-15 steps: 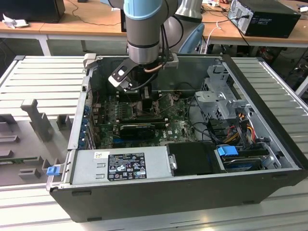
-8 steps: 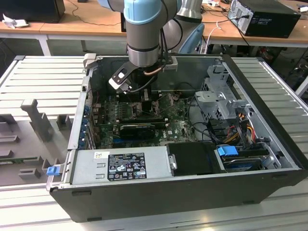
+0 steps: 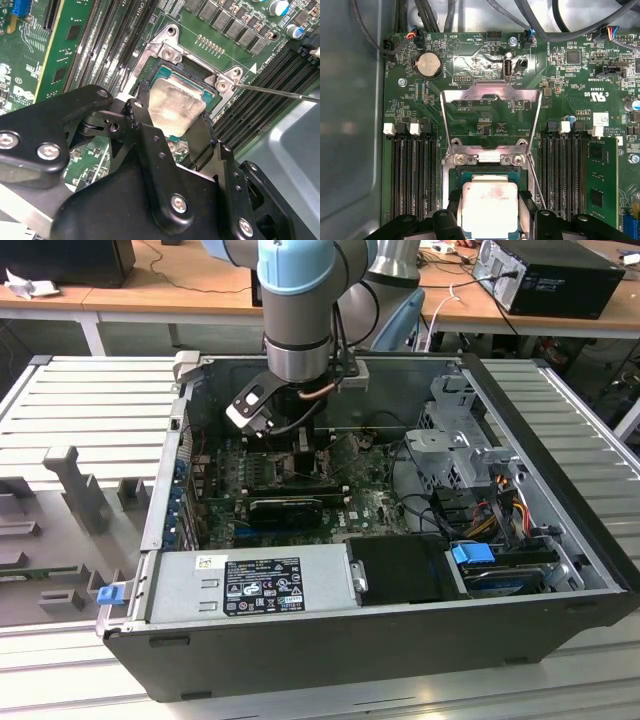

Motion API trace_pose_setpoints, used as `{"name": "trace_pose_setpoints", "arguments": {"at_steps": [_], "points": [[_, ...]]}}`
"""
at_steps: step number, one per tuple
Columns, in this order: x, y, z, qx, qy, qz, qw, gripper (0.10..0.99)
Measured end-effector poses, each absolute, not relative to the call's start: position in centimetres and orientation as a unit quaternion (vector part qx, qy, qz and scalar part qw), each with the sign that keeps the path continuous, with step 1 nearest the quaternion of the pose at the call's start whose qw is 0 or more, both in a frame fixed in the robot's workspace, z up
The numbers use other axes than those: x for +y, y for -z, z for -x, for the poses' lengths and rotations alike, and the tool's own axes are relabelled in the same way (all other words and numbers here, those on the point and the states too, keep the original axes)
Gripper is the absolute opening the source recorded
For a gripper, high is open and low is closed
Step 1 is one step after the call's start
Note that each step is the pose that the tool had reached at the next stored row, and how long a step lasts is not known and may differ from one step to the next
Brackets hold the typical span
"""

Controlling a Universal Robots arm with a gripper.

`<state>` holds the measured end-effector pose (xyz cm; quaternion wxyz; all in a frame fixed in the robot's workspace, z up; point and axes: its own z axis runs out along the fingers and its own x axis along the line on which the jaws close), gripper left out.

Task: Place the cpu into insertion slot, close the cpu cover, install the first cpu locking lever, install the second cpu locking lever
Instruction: 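Place the cpu into insertion slot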

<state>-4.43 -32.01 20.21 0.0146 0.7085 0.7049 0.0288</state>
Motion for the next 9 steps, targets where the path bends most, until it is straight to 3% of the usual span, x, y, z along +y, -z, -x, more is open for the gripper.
{"name": "trace_pose_setpoints", "arguments": {"at_steps": [9], "points": [[-32.01, -20.03, 4.36, 0.704, -0.029, -0.71, 0.015, 0.537]]}}
